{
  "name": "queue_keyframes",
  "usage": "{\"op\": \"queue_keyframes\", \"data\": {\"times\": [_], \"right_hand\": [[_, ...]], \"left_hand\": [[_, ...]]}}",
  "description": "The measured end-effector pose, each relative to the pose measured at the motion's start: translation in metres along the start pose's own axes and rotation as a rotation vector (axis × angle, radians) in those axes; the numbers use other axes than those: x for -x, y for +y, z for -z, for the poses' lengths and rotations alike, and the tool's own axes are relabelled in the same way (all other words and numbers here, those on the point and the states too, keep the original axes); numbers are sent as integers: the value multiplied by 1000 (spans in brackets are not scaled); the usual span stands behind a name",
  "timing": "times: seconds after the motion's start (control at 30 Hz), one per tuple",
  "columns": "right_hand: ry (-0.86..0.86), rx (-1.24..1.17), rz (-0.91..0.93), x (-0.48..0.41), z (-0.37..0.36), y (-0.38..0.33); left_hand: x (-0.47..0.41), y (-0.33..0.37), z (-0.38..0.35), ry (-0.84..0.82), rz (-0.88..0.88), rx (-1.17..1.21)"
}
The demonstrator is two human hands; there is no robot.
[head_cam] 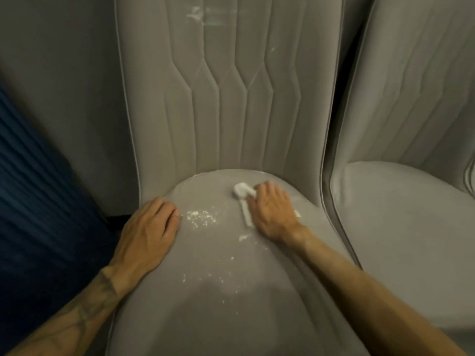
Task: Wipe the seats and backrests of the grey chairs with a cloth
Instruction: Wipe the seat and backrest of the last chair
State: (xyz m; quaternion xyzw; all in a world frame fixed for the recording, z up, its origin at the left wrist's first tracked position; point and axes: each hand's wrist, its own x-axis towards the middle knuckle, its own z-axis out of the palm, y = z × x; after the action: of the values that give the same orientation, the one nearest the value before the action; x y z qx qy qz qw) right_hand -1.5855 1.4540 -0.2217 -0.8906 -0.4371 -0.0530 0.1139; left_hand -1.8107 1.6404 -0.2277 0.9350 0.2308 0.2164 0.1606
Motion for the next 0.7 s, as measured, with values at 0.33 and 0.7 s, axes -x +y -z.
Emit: {"op": "queue_keyframes", "data": {"times": [0.33,0.7], "right_hand": [[-15,18,61,-17,-31,-85],[-25,9,-92,-10,-21,-66]], "left_hand": [[-1,-9,-13,50,-18,6],[-1,-15,-18,61,-21,-1]]}}
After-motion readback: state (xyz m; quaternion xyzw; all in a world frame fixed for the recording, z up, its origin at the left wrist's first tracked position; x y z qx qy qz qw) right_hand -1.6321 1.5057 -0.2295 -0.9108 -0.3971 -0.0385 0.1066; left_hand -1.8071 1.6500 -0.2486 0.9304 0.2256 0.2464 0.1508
